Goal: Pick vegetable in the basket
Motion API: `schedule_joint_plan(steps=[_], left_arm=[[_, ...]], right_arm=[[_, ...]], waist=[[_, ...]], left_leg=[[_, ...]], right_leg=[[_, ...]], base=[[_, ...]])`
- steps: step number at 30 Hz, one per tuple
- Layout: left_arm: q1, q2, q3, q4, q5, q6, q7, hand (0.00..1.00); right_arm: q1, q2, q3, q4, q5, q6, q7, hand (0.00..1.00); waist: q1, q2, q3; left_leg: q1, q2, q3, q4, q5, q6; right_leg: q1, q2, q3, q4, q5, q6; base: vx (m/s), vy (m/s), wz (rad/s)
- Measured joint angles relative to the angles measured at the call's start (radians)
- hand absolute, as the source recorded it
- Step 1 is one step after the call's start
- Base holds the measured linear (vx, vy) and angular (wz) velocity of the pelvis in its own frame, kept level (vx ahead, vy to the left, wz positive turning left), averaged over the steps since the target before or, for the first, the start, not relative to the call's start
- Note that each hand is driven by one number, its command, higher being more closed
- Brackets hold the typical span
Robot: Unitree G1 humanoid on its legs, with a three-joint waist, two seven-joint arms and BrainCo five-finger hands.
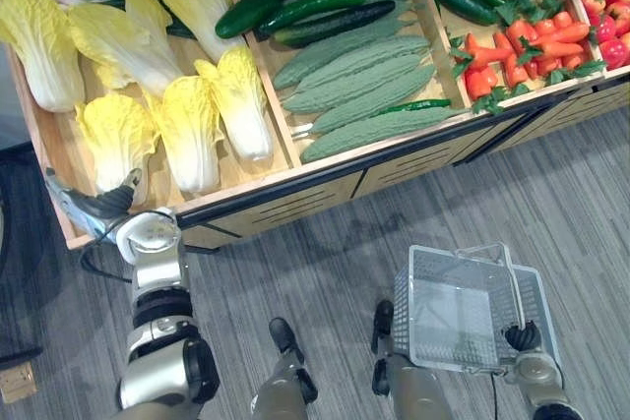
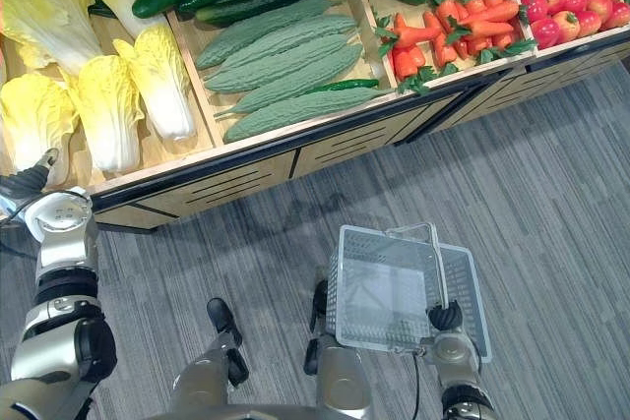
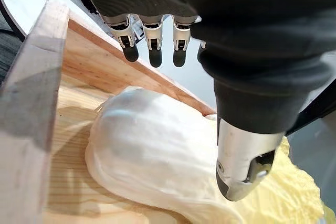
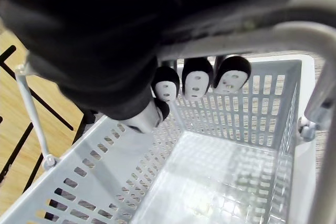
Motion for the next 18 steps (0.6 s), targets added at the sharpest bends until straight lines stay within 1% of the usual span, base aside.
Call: schedule_joint_plan(steps=[3, 11, 15, 16, 17, 18], left_arm=[[-0.019, 0.022, -0.007, 0.041, 0.000, 0.018, -0.018, 0.00], [-0.072, 0.080, -0.081, 0.098, 0.019, 0.020, -0.083, 0.00], [-0.099, 0.119, -0.099, 0.139, 0.041, 0.032, -0.118, 0.00], [-0.108, 0.129, -0.119, 0.153, 0.051, 0.032, -0.126, 0.00], [-0.110, 0.136, -0.128, 0.156, 0.056, 0.032, -0.135, 1.00], [-0.111, 0.149, -0.139, 0.156, 0.057, 0.032, -0.148, 1.00]], right_arm=[[-0.005, 0.000, 0.002, -0.001, 0.000, -0.001, 0.000, 1.00], [-0.017, -0.003, 0.003, -0.005, 0.001, -0.002, -0.001, 1.00], [-0.019, -0.020, 0.032, -0.011, 0.003, -0.011, 0.000, 1.00], [-0.018, -0.022, 0.032, -0.011, 0.006, -0.018, 0.000, 1.00], [-0.020, -0.023, 0.033, -0.013, 0.010, -0.020, 0.000, 1.00], [-0.027, -0.026, 0.036, -0.013, 0.010, -0.022, 0.000, 1.00]], waist=[[0.000, -0.002, 0.016], [0.001, -0.004, 0.039], [0.009, -0.002, 0.049], [0.018, -0.002, 0.051], [0.023, -0.003, 0.052], [0.023, -0.005, 0.059]], left_leg=[[-0.005, 0.000, 0.000, 0.000, 0.000, 0.000], [-0.027, -0.001, -0.001, 0.000, 0.000, 0.000], [-0.037, 0.000, 0.000, 0.000, 0.001, 0.001], [-0.039, -0.002, 0.002, 0.000, 0.001, 0.002], [-0.042, -0.002, 0.004, 0.000, 0.002, 0.003], [-0.044, -0.003, 0.004, 0.000, 0.004, 0.005]], right_leg=[[-0.005, 0.000, 0.000, 0.000, 0.000, 0.000], [-0.026, 0.000, 0.002, -0.003, 0.005, 0.000], [-0.032, 0.002, 0.007, -0.016, 0.023, -0.004], [-0.036, 0.001, 0.008, -0.016, 0.023, -0.004], [-0.041, 0.001, 0.012, -0.016, 0.023, -0.003], [-0.044, 0.000, 0.015, -0.016, 0.024, -0.002]], base=[[0.00, 0.000, 0.00], [0.01, -0.002, 0.00], [0.00, 0.000, 0.00], [0.00, 0.000, 0.00], [0.00, 0.001, -0.03], [0.00, 0.000, 0.00]])
